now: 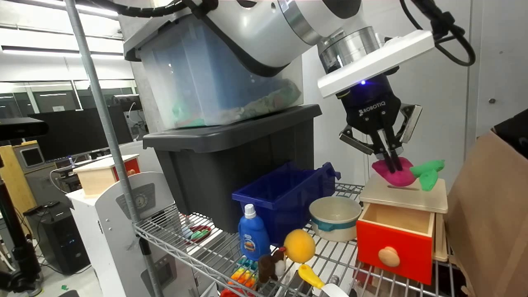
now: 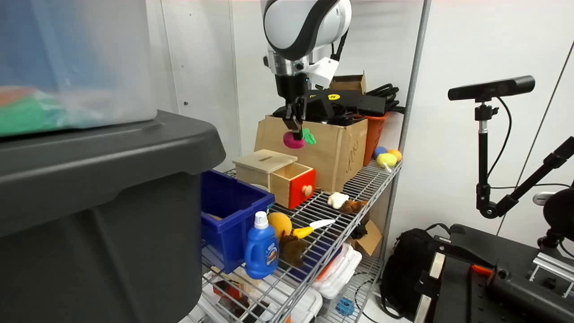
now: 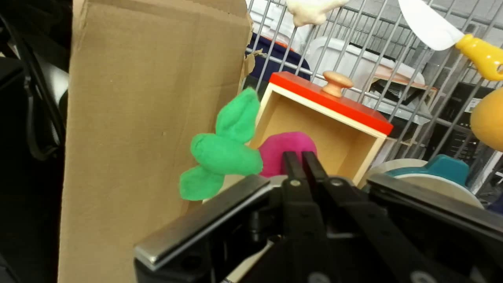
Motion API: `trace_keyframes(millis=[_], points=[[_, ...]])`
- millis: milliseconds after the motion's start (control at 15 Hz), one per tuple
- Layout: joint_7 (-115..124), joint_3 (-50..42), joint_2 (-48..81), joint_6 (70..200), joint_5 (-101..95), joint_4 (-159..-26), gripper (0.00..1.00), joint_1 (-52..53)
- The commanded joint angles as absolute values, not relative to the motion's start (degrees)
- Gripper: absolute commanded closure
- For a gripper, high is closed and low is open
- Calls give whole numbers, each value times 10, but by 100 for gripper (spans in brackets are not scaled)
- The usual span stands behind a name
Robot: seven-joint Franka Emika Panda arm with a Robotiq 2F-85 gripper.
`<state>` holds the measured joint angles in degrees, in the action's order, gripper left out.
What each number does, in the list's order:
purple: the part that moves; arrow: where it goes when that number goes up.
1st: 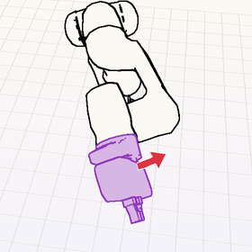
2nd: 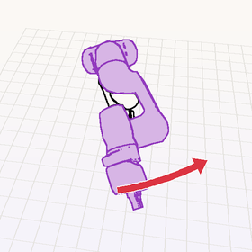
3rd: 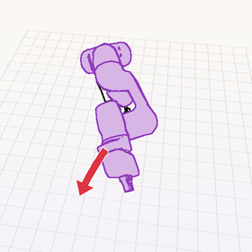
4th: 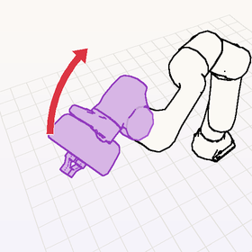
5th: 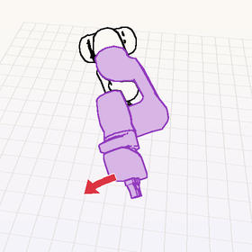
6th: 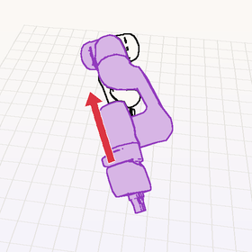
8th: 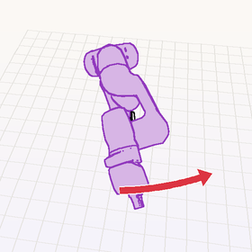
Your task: Put the purple plushy in the drawer
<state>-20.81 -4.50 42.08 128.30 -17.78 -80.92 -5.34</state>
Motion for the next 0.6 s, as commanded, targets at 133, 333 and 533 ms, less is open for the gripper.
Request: trace_keyframes(millis=[133,333,533], points=[[-229,-35,427,1278,-167,-795,49,-70],[-226,-37,422,1279,-169,-800,27,-70],[-223,-39,416,1279,-174,-804,6,-66]])
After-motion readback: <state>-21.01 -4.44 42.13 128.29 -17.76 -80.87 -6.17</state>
